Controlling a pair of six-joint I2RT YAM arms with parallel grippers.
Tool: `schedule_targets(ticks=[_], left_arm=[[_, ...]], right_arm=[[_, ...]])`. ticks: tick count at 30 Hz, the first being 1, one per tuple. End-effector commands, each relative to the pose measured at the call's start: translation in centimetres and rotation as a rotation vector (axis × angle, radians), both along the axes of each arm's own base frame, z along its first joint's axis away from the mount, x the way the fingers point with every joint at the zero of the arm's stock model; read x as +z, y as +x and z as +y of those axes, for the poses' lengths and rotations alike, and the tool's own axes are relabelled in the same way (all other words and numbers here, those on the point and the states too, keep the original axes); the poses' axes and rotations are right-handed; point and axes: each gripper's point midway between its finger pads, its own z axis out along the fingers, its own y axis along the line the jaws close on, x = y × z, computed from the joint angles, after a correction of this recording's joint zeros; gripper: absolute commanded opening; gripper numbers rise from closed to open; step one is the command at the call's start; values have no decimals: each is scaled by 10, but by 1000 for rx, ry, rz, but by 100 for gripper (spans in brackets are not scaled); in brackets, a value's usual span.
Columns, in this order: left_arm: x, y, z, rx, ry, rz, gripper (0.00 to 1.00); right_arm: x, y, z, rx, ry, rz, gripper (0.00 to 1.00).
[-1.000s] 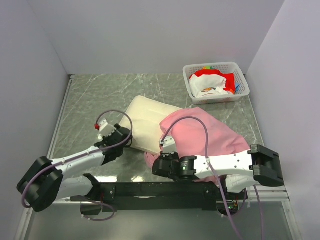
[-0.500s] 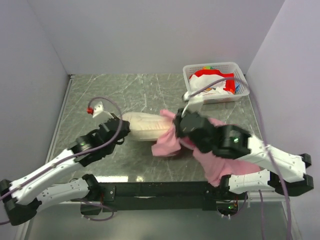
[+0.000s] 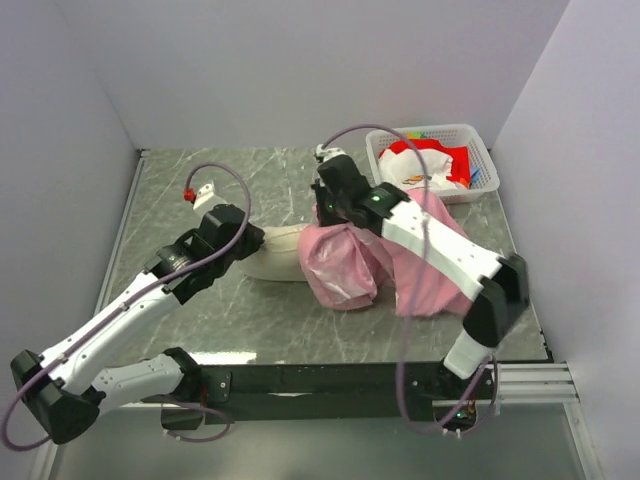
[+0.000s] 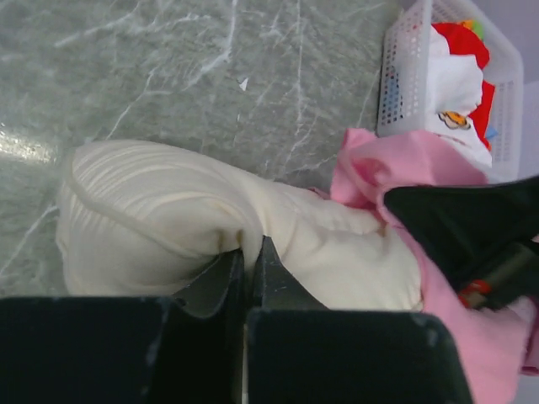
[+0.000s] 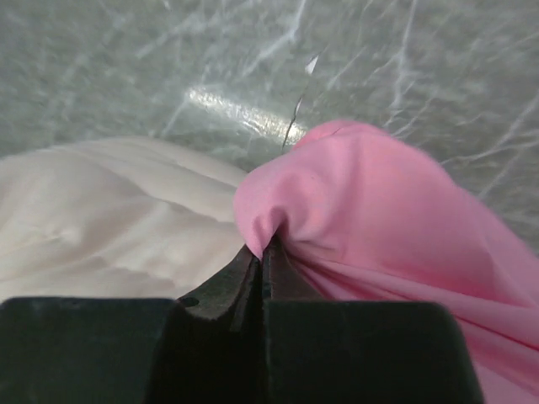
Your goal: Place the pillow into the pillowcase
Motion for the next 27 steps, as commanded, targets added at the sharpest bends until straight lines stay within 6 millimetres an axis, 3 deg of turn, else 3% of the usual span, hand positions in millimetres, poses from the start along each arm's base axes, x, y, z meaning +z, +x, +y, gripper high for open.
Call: schedule_targets(ticks=[1, 3, 4, 5, 6, 7, 8, 10, 11, 12, 14, 15, 16, 17, 18, 19, 20, 21, 22, 23, 24, 26, 27], left_arm=[[1, 16, -19, -77, -233, -6, 1], [-15, 20, -17, -67, -287, 46, 1], [-20, 31, -3, -19, -322, 59, 1], [-28, 31, -9, -56, -405, 87, 1], [-37, 36, -5, -46, -442, 116, 1], [-52, 44, 11, 0, -473, 146, 1], [-54, 50, 15, 10, -499, 156, 1], [-65, 62, 21, 39, -509, 203, 1], [-68, 66, 22, 43, -513, 216, 1], [-76, 69, 21, 45, -516, 245, 1], [-74, 77, 23, 62, -527, 255, 1], [-82, 80, 26, 90, -517, 286, 1], [-77, 85, 26, 99, -523, 283, 1], [-76, 87, 26, 106, -522, 291, 1], [-81, 91, 28, 122, -521, 314, 1], [-79, 92, 28, 132, -522, 336, 1], [-85, 94, 27, 142, -520, 365, 1], [-80, 98, 26, 137, -521, 365, 1], [-83, 97, 27, 145, -504, 381, 1], [-84, 98, 28, 149, -500, 383, 1], [-86, 96, 28, 152, -498, 382, 1], [-84, 95, 31, 163, -505, 360, 1], [-85, 95, 32, 168, -502, 359, 1]], right_arm=[[-22, 21, 45, 142, 71, 40, 8], [-35, 30, 46, 135, 29, 51, 16], [-20, 39, 48, 118, 34, 18, 23], [-18, 40, 44, 109, 19, 25, 28], [-5, 45, 40, 82, 15, -4, 33], [13, 47, 39, 71, 31, -37, 50], [26, 48, 36, 57, 44, -64, 59], [71, 44, 23, 25, 96, -157, 76], [86, 42, 19, 16, 114, -188, 80], [114, 34, 9, 11, 149, -241, 84], [151, 21, -9, -16, 195, -316, 90], [156, 11, -11, -1, 205, -324, 91], [161, 3, -13, 3, 216, -339, 93], [178, -14, -23, -1, 253, -373, 93], [159, -23, -24, 2, 230, -348, 94], [156, -43, -15, 38, 249, -350, 94], [165, -56, -30, -5, 285, -378, 95], [132, -66, -25, 8, 255, -341, 95], [129, -86, -26, 28, 276, -342, 95], [115, -90, -30, -22, 271, -332, 95], [75, -95, -34, -31, 215, -291, 95], [53, -104, -37, -60, 238, -275, 95], [23, -106, -36, -61, 221, -249, 96]])
